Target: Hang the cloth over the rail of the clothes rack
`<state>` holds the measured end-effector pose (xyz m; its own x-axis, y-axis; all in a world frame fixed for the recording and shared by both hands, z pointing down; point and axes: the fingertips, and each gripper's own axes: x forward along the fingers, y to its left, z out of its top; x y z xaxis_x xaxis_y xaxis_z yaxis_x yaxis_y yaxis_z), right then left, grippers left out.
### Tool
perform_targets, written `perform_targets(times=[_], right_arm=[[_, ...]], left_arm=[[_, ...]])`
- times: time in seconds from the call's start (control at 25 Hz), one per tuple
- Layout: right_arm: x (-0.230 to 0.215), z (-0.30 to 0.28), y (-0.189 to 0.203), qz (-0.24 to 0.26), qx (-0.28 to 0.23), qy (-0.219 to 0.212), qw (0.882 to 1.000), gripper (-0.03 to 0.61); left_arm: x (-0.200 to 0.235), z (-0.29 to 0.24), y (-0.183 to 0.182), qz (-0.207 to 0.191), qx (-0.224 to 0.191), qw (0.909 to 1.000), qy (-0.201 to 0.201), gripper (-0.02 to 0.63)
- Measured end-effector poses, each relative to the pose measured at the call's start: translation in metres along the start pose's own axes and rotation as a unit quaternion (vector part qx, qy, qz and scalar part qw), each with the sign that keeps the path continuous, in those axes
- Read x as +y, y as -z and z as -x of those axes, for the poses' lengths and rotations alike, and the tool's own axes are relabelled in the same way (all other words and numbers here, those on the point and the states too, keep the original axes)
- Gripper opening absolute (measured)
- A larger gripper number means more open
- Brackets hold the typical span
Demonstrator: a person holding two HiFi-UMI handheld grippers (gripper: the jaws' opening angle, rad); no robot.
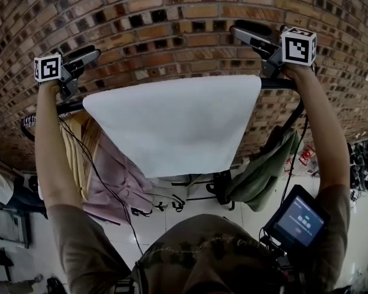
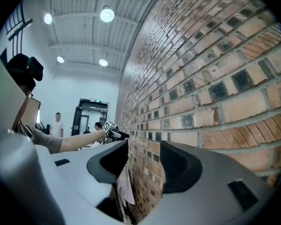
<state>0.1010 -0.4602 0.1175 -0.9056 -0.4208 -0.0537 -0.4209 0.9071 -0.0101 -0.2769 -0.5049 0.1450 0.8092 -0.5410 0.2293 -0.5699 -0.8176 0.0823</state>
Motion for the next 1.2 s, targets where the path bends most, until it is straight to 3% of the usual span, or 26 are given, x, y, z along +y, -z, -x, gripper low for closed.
perform_targets(times=[0.24,0.36,0.48,0.56,0.6,0.64,0.68,0.76,0.8,0.88,1.04,1.2], right_arm=[[-0.022,0.005,-0.007,0.024,-0.008,0.053,0.998,0.196],[-0.026,0.01,-0.018,0.006,-0.039,0.063,0.997,0.196],[-0.018,0.01,-0.019,0.013,-0.039,0.047,0.998,0.195],[-0.006,0.006,-0.012,0.025,-0.021,0.014,0.999,0.193],[0.002,0.004,-0.01,0.037,-0.015,-0.002,0.999,0.192],[0.009,0.003,-0.009,0.051,-0.012,-0.012,0.999,0.119],[0.013,0.002,-0.01,0.063,-0.012,-0.015,0.998,0.055],[0.015,0.001,-0.018,0.07,-0.022,0.0,0.997,0.045],[0.016,0.0,-0.023,0.067,-0.03,0.012,0.997,0.005],[0.019,-0.003,-0.031,0.082,-0.034,0.039,0.995,0.005],[0.027,-0.003,-0.041,0.181,-0.026,0.113,0.977,0.005],[0.042,0.015,-0.072,0.257,-0.045,0.186,0.947,0.005]], left_arm=[[-0.044,-0.051,-0.019,-0.105,-0.01,0.9944,-0.008,0.333],[-0.06,-0.059,-0.039,-0.128,-0.061,0.9898,-0.011,0.33],[-0.065,-0.05,-0.066,-0.116,-0.128,0.9848,-0.02,0.322],[-0.07,-0.048,-0.074,-0.097,-0.156,0.9829,-0.003,0.249],[-0.075,-0.048,-0.073,-0.091,-0.165,0.982,0.007,0.249],[-0.079,-0.048,-0.073,-0.092,-0.173,0.9806,0.011,0.173],[-0.084,-0.047,-0.073,-0.1,-0.18,0.9785,0.01,0.013],[-0.088,-0.043,-0.076,-0.116,-0.187,0.9755,0.0,0.003],[-0.088,-0.04,-0.079,-0.116,-0.191,0.9747,-0.007,0.003],[-0.088,-0.029,-0.09,-0.107,-0.212,0.9712,-0.019,0.003],[-0.102,0.007,-0.111,-0.101,-0.269,0.9571,-0.042,0.002],[-0.132,0.032,-0.111,-0.107,-0.27,0.9564,-0.031,0.003]])
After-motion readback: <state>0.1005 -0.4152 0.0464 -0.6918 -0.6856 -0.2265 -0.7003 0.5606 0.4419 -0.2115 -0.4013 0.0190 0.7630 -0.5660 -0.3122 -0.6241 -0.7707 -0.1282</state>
